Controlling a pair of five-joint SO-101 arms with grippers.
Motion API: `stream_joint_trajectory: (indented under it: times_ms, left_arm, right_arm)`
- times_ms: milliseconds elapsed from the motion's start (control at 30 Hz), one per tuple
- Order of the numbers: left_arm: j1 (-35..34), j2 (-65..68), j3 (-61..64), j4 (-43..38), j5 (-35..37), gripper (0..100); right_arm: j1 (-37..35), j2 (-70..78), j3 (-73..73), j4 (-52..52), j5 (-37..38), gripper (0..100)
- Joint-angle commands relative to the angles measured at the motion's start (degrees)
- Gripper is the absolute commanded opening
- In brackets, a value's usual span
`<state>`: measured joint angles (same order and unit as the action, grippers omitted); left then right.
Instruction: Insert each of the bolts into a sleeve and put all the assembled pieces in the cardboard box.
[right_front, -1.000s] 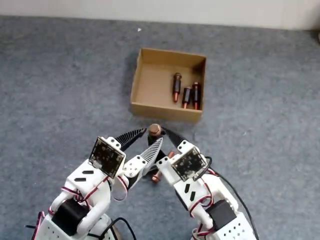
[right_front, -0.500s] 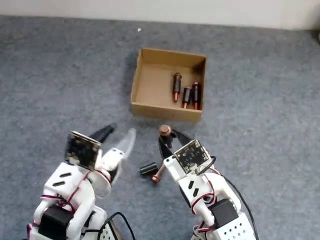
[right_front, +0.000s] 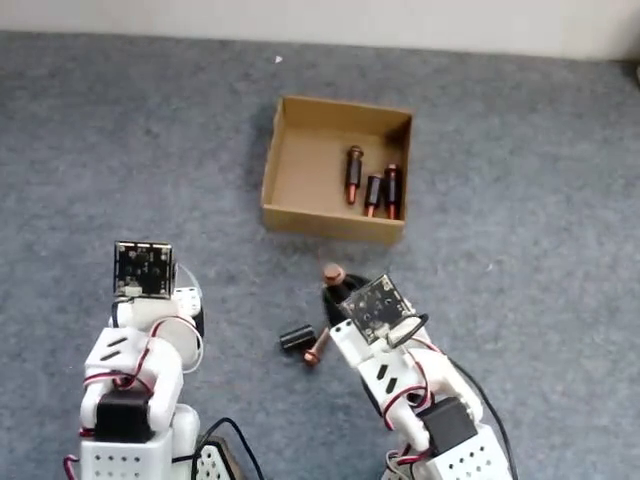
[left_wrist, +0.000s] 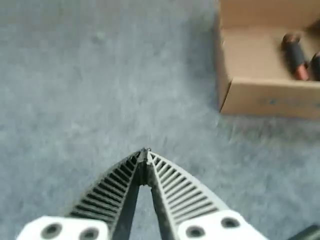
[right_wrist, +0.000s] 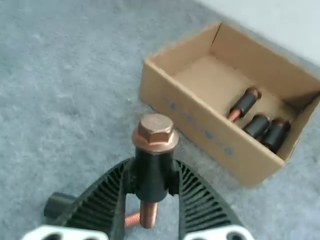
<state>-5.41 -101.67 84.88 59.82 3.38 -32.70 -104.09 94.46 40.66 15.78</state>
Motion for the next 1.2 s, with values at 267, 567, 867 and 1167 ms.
stream_joint_trajectory:
  times_ms: [267,567,867,1167]
  left_arm:
    - [-0.48,-0.22,7.52,-0.26,-0.62,1]
    - [-0.57,-0.22,7.96,-0.26,-0.62,1]
    - [-0.75,-0.22,7.96,0.0,-0.62,1]
    - [-0.84,-0.22,8.04,-0.09,-0.62,1]
  right_arm:
    - [0.84,7.6,-19.82,-3.03,0.0,0.5]
    - [3.38,38.81,-36.35,-13.05,0.0,0.5]
    - [9.71,67.3,-46.37,-28.79,0.0,0.5]
    - [12.26,90.33,-55.16,-34.95,0.0,0.5]
